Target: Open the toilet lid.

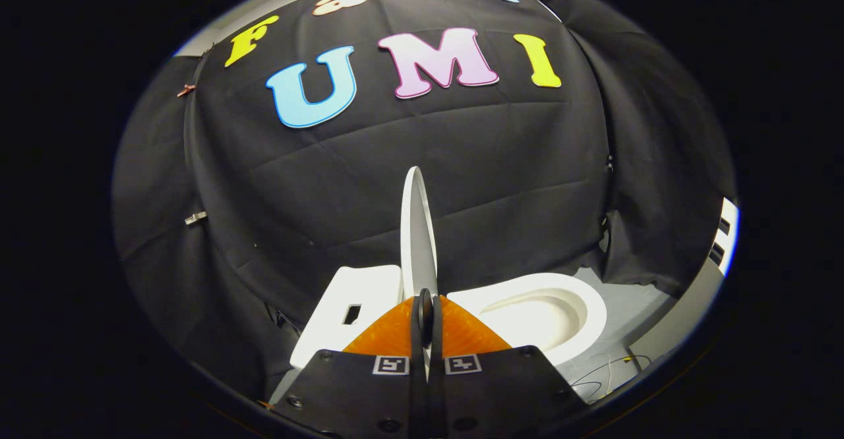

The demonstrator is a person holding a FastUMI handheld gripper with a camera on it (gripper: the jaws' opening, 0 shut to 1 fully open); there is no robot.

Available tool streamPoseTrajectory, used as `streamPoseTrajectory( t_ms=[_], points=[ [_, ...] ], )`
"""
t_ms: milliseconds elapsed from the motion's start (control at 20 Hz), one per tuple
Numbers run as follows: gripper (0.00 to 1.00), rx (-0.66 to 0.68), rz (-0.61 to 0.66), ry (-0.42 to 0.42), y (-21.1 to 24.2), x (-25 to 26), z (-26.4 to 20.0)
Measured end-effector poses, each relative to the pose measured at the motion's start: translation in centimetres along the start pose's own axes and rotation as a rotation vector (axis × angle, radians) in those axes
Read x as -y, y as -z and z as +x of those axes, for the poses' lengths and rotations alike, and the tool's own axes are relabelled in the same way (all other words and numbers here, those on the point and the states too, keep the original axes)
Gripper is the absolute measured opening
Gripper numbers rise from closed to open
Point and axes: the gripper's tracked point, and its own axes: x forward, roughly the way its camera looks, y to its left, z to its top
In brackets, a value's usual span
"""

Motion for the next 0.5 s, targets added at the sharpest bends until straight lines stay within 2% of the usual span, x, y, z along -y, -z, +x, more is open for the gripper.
streamPoseTrajectory(
  t_ms=[500],
  points=[
    [0.05,0.023,-0.104,0.009,1.9,-5.9,0.1]
  ],
)
